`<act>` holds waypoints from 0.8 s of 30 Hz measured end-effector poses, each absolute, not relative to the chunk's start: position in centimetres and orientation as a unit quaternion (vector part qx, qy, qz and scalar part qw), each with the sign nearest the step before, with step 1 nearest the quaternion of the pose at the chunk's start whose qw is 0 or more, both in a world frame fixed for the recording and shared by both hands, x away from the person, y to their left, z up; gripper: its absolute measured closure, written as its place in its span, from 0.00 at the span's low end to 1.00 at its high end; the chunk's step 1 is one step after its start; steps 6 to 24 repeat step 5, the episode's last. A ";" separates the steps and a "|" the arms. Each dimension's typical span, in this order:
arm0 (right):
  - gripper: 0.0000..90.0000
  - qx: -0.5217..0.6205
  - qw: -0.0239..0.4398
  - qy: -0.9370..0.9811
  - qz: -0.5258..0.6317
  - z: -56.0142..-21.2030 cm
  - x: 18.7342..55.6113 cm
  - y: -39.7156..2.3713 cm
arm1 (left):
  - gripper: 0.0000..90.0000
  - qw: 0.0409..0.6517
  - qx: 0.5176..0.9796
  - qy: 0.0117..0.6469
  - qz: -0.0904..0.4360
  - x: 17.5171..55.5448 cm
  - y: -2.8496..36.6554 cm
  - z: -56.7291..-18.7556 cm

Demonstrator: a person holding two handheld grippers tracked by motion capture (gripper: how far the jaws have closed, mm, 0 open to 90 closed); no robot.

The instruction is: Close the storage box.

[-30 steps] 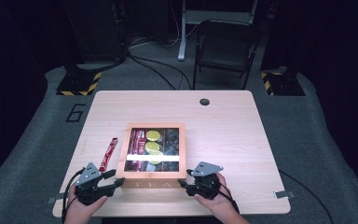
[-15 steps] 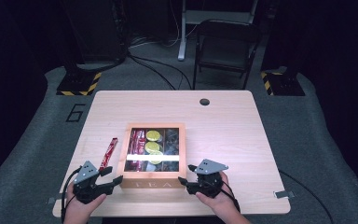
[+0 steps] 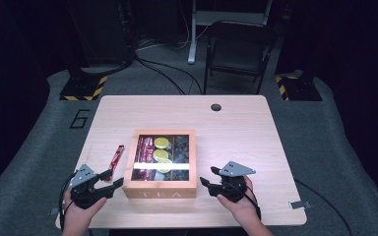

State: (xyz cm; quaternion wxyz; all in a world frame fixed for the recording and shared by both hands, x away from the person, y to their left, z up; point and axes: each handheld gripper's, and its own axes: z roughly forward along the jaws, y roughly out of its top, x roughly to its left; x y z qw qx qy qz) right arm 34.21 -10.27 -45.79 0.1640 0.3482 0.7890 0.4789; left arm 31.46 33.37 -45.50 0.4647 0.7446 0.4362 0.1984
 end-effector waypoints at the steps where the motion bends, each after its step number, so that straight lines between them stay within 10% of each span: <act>1: 0.47 0.349 0.166 0.790 0.477 -45.8 34.2 -10.4 | 0.46 0.464 0.744 0.437 0.200 31.5 33.4 -45.5; 24: 0.45 0.340 0.154 0.789 0.488 -45.8 33.8 -10.1 | 0.45 0.460 0.739 0.445 0.209 32.0 33.8 -45.6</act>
